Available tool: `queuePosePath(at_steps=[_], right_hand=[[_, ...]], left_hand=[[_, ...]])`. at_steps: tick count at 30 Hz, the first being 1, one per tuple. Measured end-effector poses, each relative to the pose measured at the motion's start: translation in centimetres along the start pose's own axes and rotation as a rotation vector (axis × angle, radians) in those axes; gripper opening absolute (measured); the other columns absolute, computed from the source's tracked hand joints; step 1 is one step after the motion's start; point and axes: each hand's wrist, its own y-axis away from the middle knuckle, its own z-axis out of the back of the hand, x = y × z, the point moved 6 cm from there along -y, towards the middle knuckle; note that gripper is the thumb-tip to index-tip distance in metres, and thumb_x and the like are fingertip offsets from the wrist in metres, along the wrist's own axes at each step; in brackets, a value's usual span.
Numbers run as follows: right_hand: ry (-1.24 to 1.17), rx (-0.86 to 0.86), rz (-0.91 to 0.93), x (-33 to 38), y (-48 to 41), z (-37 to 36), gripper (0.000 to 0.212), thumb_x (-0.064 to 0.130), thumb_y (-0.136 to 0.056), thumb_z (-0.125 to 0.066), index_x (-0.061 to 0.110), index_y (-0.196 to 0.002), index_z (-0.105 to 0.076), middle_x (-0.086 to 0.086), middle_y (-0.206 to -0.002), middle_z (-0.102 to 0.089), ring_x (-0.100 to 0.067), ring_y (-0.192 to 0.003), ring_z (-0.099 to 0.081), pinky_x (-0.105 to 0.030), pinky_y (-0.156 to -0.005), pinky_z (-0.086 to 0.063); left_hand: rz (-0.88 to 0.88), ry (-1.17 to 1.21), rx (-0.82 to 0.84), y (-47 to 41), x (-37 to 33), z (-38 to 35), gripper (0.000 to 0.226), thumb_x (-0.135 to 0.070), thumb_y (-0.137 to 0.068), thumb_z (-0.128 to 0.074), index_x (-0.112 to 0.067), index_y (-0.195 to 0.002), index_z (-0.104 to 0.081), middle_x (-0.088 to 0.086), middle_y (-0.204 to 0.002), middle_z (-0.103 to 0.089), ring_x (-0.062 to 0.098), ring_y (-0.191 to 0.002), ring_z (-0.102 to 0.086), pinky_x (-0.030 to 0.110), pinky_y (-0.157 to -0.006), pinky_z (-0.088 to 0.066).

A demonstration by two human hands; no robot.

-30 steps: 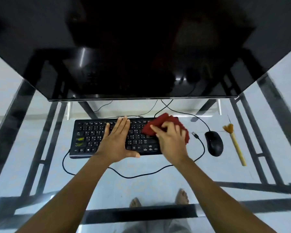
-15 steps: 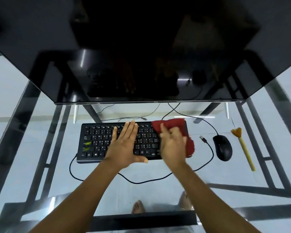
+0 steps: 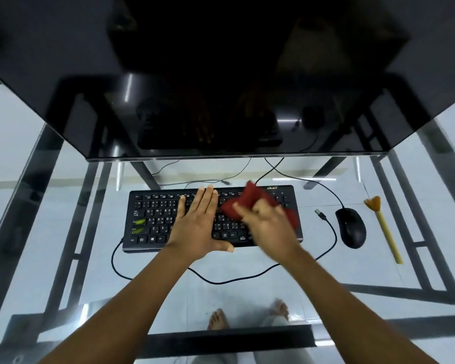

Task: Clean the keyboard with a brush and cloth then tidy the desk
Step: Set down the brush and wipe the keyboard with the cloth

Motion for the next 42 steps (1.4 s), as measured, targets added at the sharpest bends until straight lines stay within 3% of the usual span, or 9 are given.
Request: queuePosePath(at_steps=[4, 9, 14, 19, 23, 28, 32, 37, 42], right_hand=[[0.017, -0.207, -0.497, -4.3, -0.9, 1.8, 0.038, 0.017, -0.092, -0.056, 0.017, -0.130, -0.059, -0.013, -0.096, -0.056, -0.033, -0.078, -0.057, -0.041, -0.078, -0.043], [-0.005, -0.053, 0.116, 3.0, -0.3, -0.5, 0.046, 0.020, -0.079, -0.073, 0.019, -0.124, -0.063, -0.004, -0.084, -0.055, -0.023, -0.068, -0.057, -0.033, -0.065, -0.043], [-0.029, -0.191, -0.381, -2.1, -1.5, 2.0, 0.039, 0.015, -0.087, -0.063, 0.014, -0.126, -0.061, -0.011, -0.092, -0.059, -0.031, -0.072, -0.059, -0.040, -0.070, -0.046], [-0.016, 0.001, 0.157, 2.2, -0.1, 0.3, 0.051, 0.018, -0.077, -0.072, 0.023, -0.126, -0.061, -0.005, -0.087, -0.057, -0.025, -0.070, -0.060, -0.034, -0.066, -0.047], [-0.048, -0.136, -0.370, -3.1, -0.8, 2.0, 0.041, 0.017, -0.090, -0.059, 0.018, -0.131, -0.058, -0.012, -0.094, -0.057, -0.033, -0.072, -0.058, -0.040, -0.072, -0.047], [-0.003, 0.018, 0.169, 2.3, 2.6, 0.1, 0.049, 0.016, -0.080, -0.055, 0.026, -0.127, -0.060, -0.003, -0.085, -0.054, -0.023, -0.065, -0.057, -0.032, -0.061, -0.048], [-0.107, -0.164, -0.491, -5.1, 2.9, 2.9, 0.050, 0.011, -0.088, -0.061, 0.026, -0.135, -0.053, -0.011, -0.107, -0.054, -0.029, -0.081, -0.059, -0.037, -0.074, -0.054], [-0.083, 0.119, 0.100, 3.0, 5.6, 0.3, 0.056, 0.015, -0.084, -0.059, 0.029, -0.137, -0.049, 0.001, -0.096, -0.050, -0.018, -0.067, -0.056, -0.031, -0.060, -0.054], [-0.205, -0.133, -0.440, -3.3, 4.0, 2.3, 0.045, 0.008, -0.092, -0.056, 0.019, -0.135, -0.053, -0.005, -0.103, -0.052, -0.017, -0.070, -0.058, -0.036, -0.070, -0.058]], left_hand=[[0.006, -0.025, 0.019, 0.1, -0.2, 0.1, 0.135, -0.086, -0.060, -0.054, -0.015, -0.151, 0.016, -0.002, -0.157, 0.028, 0.014, -0.143, 0.028, 0.052, -0.118, 0.010], [0.005, 0.013, 0.001, 0.1, -0.1, 0.2, 0.135, -0.083, -0.060, -0.058, -0.014, -0.152, 0.011, -0.003, -0.156, 0.027, 0.012, -0.143, 0.027, 0.051, -0.118, 0.010], [0.018, -0.032, 0.014, 0.0, -0.3, 0.2, 0.136, -0.087, -0.057, -0.053, -0.015, -0.152, 0.012, -0.003, -0.159, 0.022, 0.012, -0.144, 0.024, 0.052, -0.118, 0.009], [0.011, -0.018, 0.008, -0.1, 0.0, 0.0, 0.138, -0.093, -0.049, -0.038, -0.014, -0.153, 0.009, -0.002, -0.160, 0.018, 0.013, -0.145, 0.022, 0.049, -0.117, 0.012], [0.006, -0.033, 0.003, -0.1, 0.0, -0.1, 0.139, -0.095, -0.047, -0.033, -0.016, -0.152, 0.013, -0.004, -0.158, 0.021, 0.012, -0.145, 0.022, 0.049, -0.118, 0.011], [0.005, 0.008, 0.001, 0.0, 0.1, -0.1, 0.139, -0.094, -0.048, -0.040, -0.016, -0.152, 0.010, -0.004, -0.159, 0.020, 0.012, -0.144, 0.023, 0.051, -0.118, 0.009], [0.010, -0.010, 0.008, 0.1, -0.1, 0.2, 0.136, -0.087, -0.058, -0.053, -0.016, -0.151, 0.016, -0.006, -0.154, 0.028, 0.011, -0.142, 0.029, 0.048, -0.118, 0.012], [0.009, -0.007, 0.002, 0.1, 0.0, 0.1, 0.136, -0.087, -0.058, -0.055, -0.016, -0.151, 0.014, -0.003, -0.157, 0.026, 0.013, -0.143, 0.027, 0.050, -0.118, 0.011], [0.013, 0.003, 0.016, 0.0, -0.1, 0.1, 0.135, -0.087, -0.059, -0.054, -0.015, -0.151, 0.015, -0.003, -0.157, 0.025, 0.014, -0.143, 0.027, 0.051, -0.118, 0.011]])
